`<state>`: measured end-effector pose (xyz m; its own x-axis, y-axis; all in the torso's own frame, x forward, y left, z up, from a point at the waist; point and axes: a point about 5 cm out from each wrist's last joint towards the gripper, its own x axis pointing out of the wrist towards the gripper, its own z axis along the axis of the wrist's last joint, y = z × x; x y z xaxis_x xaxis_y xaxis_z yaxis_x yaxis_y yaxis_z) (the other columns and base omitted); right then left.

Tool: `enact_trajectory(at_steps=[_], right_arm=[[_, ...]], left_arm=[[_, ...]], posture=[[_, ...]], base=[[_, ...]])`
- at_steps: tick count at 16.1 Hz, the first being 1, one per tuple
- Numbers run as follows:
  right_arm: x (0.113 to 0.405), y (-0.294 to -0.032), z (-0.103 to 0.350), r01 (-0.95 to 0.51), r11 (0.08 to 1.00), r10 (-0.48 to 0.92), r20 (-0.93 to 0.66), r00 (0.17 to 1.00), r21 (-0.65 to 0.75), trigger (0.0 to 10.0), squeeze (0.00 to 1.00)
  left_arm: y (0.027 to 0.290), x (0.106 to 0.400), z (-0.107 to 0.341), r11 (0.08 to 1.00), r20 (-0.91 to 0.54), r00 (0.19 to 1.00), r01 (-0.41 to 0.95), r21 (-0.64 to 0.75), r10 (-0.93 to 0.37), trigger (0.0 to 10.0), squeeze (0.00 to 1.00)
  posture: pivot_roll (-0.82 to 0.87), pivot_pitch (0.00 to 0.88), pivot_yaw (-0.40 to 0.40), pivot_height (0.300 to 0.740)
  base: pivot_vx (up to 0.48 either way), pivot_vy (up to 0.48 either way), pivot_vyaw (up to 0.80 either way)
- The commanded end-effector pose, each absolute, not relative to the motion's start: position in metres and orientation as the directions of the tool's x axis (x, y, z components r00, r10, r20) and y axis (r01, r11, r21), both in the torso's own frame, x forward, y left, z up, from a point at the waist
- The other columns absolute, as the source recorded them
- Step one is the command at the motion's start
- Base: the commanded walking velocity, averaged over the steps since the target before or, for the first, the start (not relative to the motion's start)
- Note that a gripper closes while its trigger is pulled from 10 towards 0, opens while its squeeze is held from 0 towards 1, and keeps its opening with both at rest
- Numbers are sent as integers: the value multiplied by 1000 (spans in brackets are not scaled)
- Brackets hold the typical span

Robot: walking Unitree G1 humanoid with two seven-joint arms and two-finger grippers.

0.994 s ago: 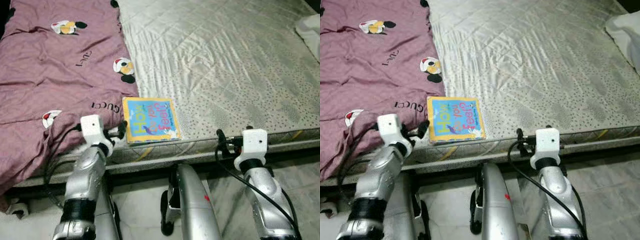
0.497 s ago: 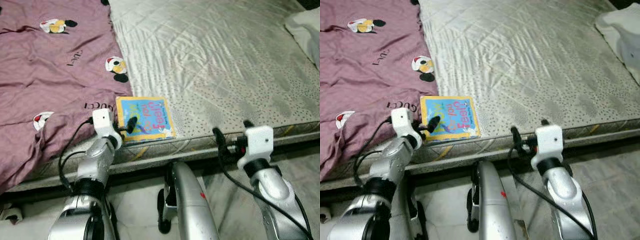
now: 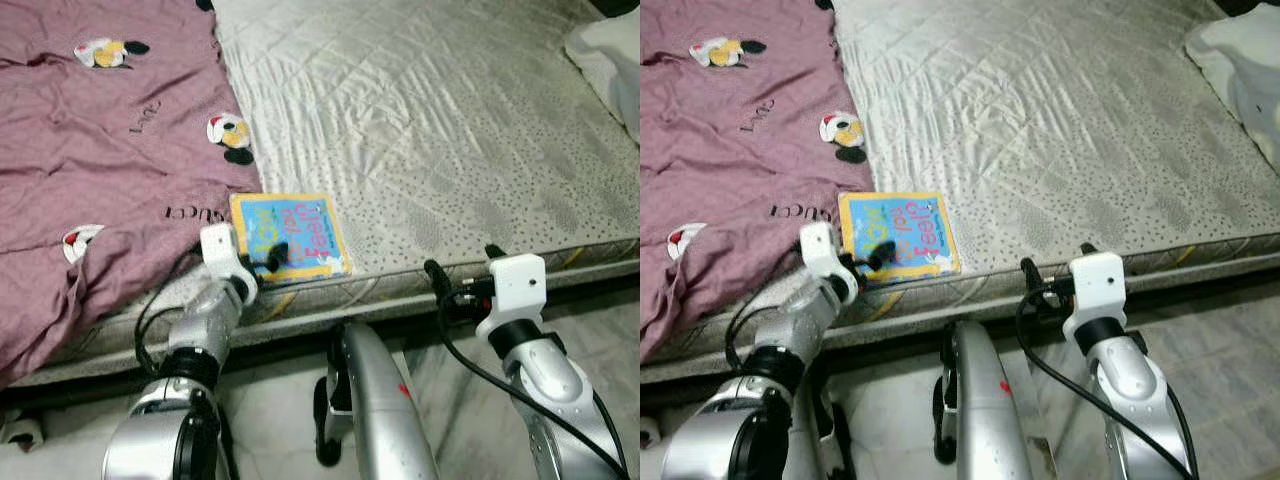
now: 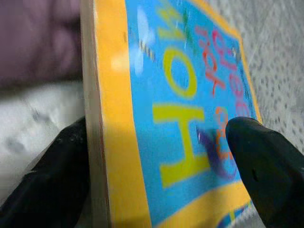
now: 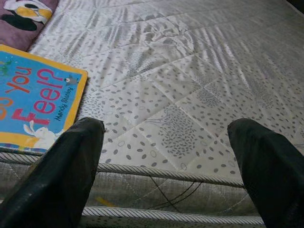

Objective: Clean up the room

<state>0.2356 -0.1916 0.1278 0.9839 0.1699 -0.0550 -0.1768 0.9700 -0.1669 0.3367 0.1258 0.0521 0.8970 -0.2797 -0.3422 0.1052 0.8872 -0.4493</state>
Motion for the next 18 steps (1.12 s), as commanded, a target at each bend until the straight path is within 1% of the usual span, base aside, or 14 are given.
enact_trajectory(at_steps=[1, 2, 3, 4, 5, 6, 16, 17, 18], right_arm=[[232, -190, 132, -199, 966, 193, -53, 980, -163, 10000, 0], [232, -188, 132, -214, 964, 209, -45, 977, -159, 10000, 0], [232, -187, 133, -212, 964, 208, -42, 977, -159, 10000, 0], [232, -188, 132, -206, 965, 201, -45, 978, -164, 10000, 0], [233, -189, 131, -202, 965, 197, -46, 979, -165, 10000, 0], [233, -190, 132, -197, 966, 192, -44, 980, -168, 10000, 0], [236, -192, 130, -172, 967, 168, -39, 985, -188, 10000, 0], [238, -189, 134, -191, 973, 191, -18, 981, -131, 10000, 0], [237, -181, 138, -261, 963, 262, -3, 965, -68, 10000, 0]], left_arm=[[123, 333, 46, 875, -368, 877, 110, -472, -308, 10000, 0], [123, 333, 45, 869, -374, 869, 118, -481, -325, 10000, 0], [122, 333, 44, 862, -378, 860, 128, -490, -342, 10000, 0], [122, 333, 44, 858, -380, 857, 128, -498, -349, 10000, 0], [123, 334, 44, 856, -377, 859, 125, -502, -347, 1961, 0], [125, 335, 45, 856, -373, 863, 120, -503, -340, 0, 0], [137, 343, 52, 846, -321, 900, 90, -525, -294, 0, 0], [137, 344, 55, 835, -299, 908, 90, -544, -293, 0, 0], [138, 344, 55, 834, -297, 909, 93, -543, -294, 0, 0]], posture=[[-201, 226, -135, 552], [-201, 227, -134, 547], [-202, 225, -132, 532], [-204, 224, -131, 532], [-206, 222, -131, 532], [-208, 221, -130, 532], [-204, 212, -128, 532], [-194, 209, -124, 532], [-193, 208, -123, 532]], base=[[0, 0, 0], [0, 0, 0], [0, 0, 0], [0, 0, 0], [0, 0, 0], [0, 0, 0], [0, 0, 0], [0, 0, 0], [0, 0, 0]])
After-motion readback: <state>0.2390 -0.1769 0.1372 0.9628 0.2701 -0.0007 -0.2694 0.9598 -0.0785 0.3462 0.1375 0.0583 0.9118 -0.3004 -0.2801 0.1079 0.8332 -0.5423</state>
